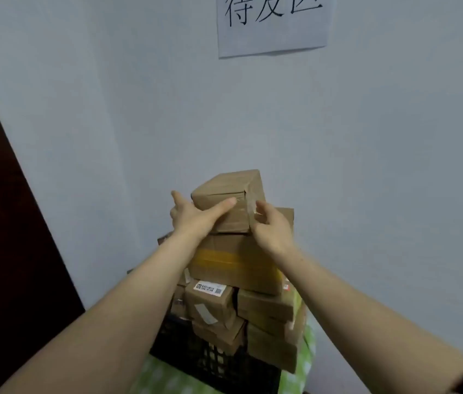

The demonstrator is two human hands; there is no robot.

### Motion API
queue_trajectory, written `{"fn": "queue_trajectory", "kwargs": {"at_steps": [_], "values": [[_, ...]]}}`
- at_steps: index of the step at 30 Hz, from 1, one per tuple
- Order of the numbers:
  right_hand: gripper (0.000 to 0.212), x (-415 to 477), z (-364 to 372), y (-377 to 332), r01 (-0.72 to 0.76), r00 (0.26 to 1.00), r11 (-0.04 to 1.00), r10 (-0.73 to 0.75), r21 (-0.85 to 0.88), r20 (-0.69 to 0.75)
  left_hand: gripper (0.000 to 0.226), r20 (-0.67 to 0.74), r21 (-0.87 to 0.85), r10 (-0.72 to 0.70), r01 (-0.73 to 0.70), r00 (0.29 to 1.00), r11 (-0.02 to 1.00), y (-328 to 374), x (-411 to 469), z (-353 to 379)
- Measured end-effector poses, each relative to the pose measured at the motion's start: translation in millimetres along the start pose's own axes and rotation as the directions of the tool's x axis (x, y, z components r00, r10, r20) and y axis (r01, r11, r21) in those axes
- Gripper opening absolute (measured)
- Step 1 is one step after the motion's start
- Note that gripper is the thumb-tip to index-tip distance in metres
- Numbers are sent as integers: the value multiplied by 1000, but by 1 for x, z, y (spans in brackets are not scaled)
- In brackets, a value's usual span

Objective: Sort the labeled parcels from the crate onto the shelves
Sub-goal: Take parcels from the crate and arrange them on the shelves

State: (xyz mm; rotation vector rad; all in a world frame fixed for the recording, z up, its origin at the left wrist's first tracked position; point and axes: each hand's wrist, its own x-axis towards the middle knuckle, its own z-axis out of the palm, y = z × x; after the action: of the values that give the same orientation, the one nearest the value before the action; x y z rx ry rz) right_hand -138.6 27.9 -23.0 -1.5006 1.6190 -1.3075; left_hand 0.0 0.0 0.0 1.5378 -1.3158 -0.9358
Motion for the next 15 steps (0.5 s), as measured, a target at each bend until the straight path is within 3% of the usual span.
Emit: {"fn": "queue_trajectory", "kwargs": {"at_steps": [4, 11, 13, 15], "values": [[53, 14, -3, 7, 68, 997, 998, -68, -6, 48, 147, -68, 68, 30, -25, 997, 997, 10, 8, 33], [62, 15, -9, 8, 126, 982, 991, -132, 55, 136, 128, -288, 85, 38, -14, 957, 996, 12, 5, 46], [56, 12, -13, 4, 174, 978, 979, -184, 104, 95, 126, -315, -21, -1, -6, 949, 1000, 12, 3, 32], [46, 12, -15, -1, 165, 986, 960, -168, 225, -7, 123, -289, -265, -77, -3, 954, 964, 10, -4, 11]]}}
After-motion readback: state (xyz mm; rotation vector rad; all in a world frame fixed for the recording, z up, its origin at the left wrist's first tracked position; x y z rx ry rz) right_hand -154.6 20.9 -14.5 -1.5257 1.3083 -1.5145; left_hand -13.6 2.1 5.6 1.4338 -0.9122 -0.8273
